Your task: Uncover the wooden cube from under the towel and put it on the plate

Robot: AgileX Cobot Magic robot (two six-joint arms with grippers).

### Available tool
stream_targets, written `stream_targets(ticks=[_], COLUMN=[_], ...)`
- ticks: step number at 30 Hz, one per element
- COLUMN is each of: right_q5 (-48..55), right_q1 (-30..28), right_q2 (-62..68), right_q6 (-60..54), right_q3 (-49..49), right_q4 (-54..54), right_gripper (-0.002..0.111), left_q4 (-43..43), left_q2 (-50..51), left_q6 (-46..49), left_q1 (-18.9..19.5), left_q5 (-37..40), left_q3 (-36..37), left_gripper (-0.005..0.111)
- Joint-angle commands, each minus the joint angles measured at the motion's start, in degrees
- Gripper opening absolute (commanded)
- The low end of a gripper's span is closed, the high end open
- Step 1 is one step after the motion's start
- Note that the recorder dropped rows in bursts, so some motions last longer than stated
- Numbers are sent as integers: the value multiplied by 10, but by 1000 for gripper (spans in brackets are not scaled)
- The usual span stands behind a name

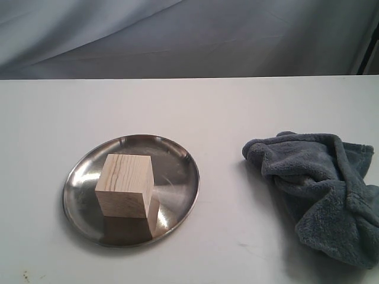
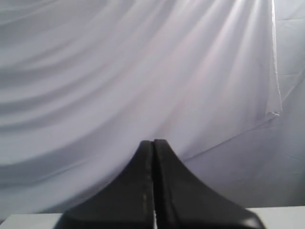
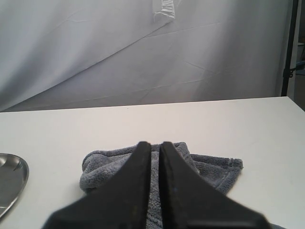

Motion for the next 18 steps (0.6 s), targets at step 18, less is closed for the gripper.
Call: stream_targets(ticks=[18], right_q5=[-4], right_q1=[-1], right_q2=[-2], right_q6=[-1], right_q3=[2], right_q4=[1], right_gripper=[7], left_q4=[1], left_q2=[-2], left_q6=[-8], left_q1=[-5], left_q5=[-294], left_q3=[257], left_gripper=[0])
